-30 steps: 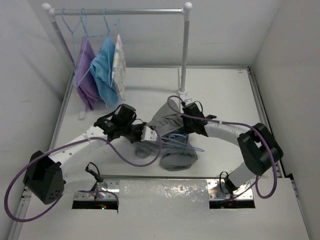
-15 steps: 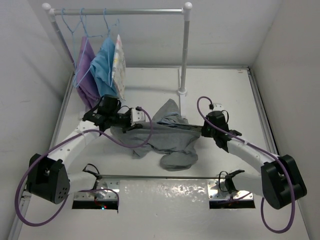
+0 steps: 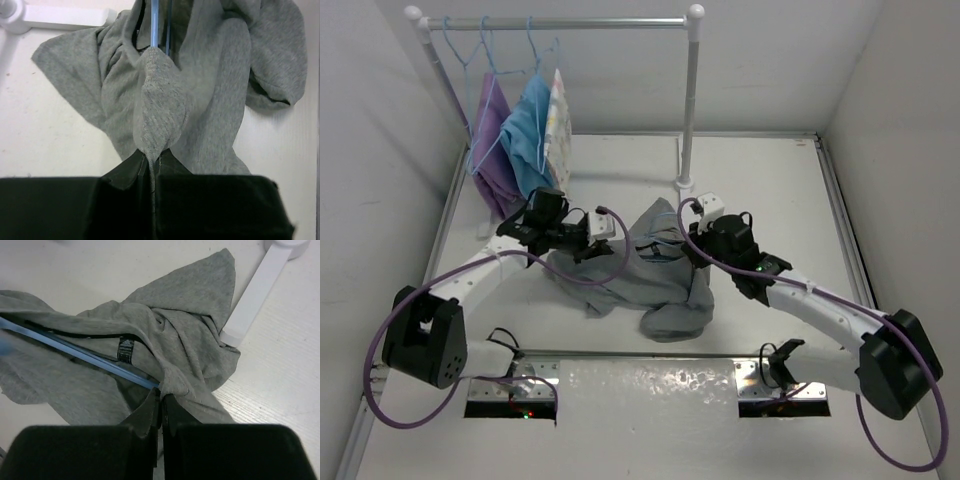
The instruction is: Place the t-shirt on the hanger
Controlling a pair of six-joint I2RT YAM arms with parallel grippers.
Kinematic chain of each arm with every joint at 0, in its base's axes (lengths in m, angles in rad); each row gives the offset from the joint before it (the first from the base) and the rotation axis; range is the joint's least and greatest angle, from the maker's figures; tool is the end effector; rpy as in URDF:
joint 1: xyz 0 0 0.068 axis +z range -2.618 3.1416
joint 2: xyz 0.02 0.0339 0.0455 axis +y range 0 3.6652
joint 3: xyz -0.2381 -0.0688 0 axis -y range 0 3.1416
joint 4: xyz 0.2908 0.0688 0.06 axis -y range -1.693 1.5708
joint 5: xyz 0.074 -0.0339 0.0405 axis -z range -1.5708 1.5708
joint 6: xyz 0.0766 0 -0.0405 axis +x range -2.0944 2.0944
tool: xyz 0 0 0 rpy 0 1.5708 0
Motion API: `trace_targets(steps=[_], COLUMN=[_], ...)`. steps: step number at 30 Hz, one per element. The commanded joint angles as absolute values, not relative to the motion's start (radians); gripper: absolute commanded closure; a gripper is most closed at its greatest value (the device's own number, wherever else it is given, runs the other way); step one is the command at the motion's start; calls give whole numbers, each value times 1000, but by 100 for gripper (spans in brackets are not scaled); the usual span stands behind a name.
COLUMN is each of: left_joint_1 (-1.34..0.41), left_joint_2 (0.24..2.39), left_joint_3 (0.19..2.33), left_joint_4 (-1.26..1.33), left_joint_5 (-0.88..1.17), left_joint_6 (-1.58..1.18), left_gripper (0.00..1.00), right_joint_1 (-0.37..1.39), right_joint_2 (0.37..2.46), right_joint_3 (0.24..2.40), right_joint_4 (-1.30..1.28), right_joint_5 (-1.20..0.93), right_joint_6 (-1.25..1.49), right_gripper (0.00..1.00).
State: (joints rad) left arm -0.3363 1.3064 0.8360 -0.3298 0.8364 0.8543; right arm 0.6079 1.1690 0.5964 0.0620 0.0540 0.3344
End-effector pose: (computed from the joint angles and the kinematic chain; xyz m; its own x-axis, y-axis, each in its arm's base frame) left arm 0.2942 -0.1631 0.1751 0.0900 0.5039 -0.8591 0.9765 0.1249 0.1755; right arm 0.2774 0.1880 0.1520 -0.5534 0.0142 -0.8328 -0.3706 0.8913 0.2614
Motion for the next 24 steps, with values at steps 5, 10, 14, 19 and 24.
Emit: trace_targets(steps=[5,10,14,19,24], left_joint_1=[-353,-351,-351,-351,-351], left_joint_2=[1373,1384,1387,1385,1378], left_joint_3=[839,848,879,911,942], left_joint_4=[-235,-270,-319,-359,-410], left_joint_5=[1011,1094,1111,1146,1178], left_joint_6=[831,880,923,948,968], left_gripper=[100,100,100,100,100], right_joint_1=[606,607,607,607,609], right_joint_2=[1150,1039,910,831,854], right_joint_3=[604,565,546,540,528], right_joint_4=[51,31,3,15,205], right_joint_5=[5,15,2,-153,-395], right_joint_6=[212,146,68,8,72], right_gripper=[74,27,22,35,50])
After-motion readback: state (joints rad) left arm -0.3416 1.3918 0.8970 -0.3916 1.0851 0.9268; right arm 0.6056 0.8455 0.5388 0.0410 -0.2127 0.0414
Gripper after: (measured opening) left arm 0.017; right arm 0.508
